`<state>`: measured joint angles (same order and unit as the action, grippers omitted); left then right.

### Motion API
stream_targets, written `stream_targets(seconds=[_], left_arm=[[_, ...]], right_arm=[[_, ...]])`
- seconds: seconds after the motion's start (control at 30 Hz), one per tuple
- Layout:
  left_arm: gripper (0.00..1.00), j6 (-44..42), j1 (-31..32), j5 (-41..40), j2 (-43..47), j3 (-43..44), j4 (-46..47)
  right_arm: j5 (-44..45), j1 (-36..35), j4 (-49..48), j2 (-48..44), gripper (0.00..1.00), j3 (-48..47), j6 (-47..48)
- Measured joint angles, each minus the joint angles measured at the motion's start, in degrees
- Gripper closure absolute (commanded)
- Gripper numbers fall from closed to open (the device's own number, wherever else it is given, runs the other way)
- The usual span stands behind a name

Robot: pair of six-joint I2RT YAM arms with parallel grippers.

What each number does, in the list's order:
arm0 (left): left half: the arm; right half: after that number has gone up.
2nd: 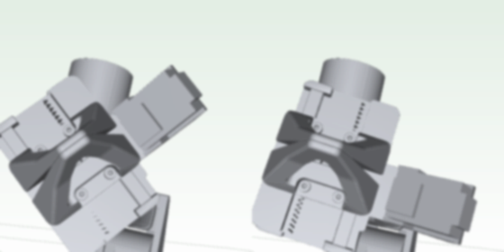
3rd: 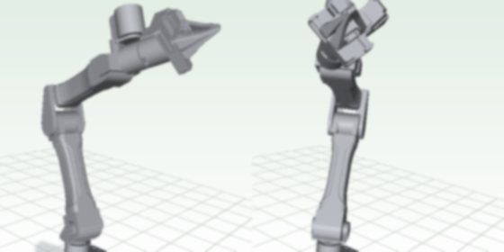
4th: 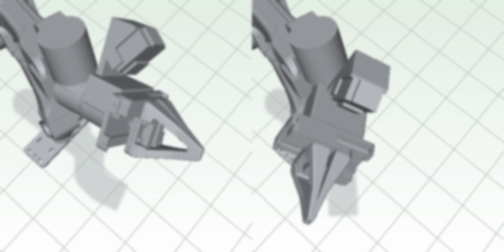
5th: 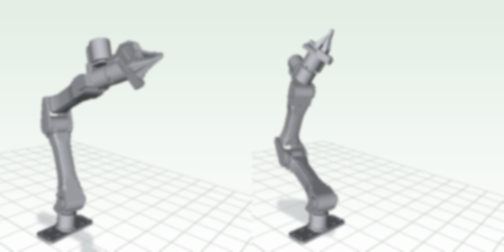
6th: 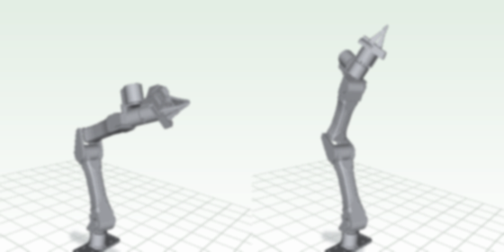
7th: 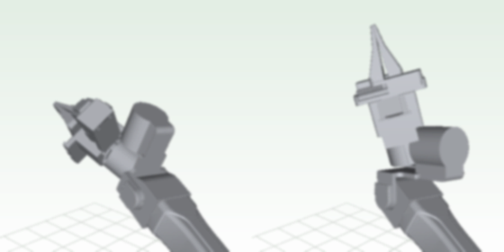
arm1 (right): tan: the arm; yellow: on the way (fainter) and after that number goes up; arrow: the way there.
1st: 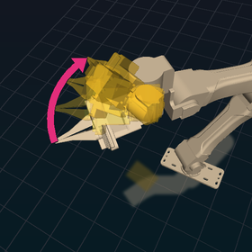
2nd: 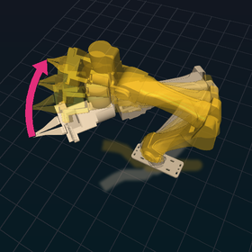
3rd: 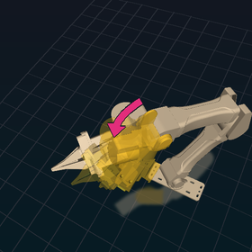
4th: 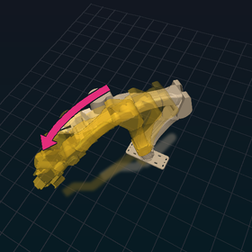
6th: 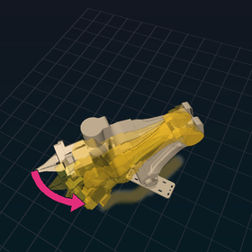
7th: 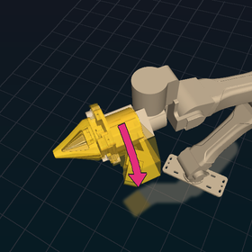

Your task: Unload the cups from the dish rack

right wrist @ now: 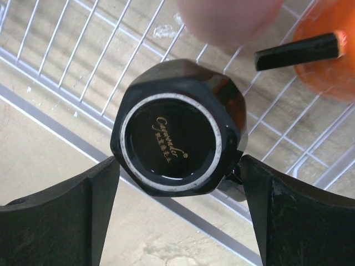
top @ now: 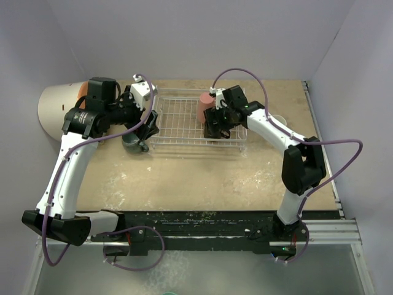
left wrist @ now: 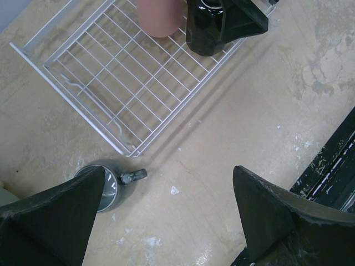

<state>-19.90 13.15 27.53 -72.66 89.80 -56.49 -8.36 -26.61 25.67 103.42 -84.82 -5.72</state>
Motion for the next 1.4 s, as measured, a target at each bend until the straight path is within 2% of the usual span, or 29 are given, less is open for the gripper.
stream_targets(seconds=[0.1, 0.23, 0.43, 0.63, 0.8, 1.07, 1.17, 1.4], left_arm=[[0.01, 0.02, 0.0, 0.02, 0.0, 0.0, 0.0], [0.01, 0.04, 0.0, 0.13, 0.0, 0.0, 0.0], [0.01, 0.04, 0.0, 0.13, 0.02, 0.0, 0.0], [0.01, 0.39, 0.0, 0.15, 0.09, 0.0, 0.0], [0.01, 0.37, 0.0, 0.11, 0.74, 0.0, -0.2], [0.01, 0.7, 0.0, 0.17, 1.11, 0.0, -0.15], [0.01, 0.9, 0.0, 0.24, 1.11, 0.0, -0.13], [0.01, 2.08, 0.0, 0.83, 0.79, 0.0, 0.26]], right_arm=[[-0.98, 0.0, 1.86, 0.0, 0.01, 0.0, 0.24], [-2.32, 0.0, 3.89, -0.11, 0.02, 0.0, 1.2], [-3.41, 0.07, 3.96, -2.86, 0.15, 1.9, 3.58], [-3.74, 0.28, 2.32, -2.8, 0.24, 1.92, 5.01], [-5.79, 1.51, -0.02, -2.6, 0.37, 1.9, 5.27], [-7.85, 3.13, 0.5, 0.9, 0.42, -0.72, 8.28], [-7.85, 3.08, 0.68, 1.51, 0.47, -0.72, 9.2], [-7.61, 1.64, 1.09, 5.01, 0.51, -3.58, 9.35]])
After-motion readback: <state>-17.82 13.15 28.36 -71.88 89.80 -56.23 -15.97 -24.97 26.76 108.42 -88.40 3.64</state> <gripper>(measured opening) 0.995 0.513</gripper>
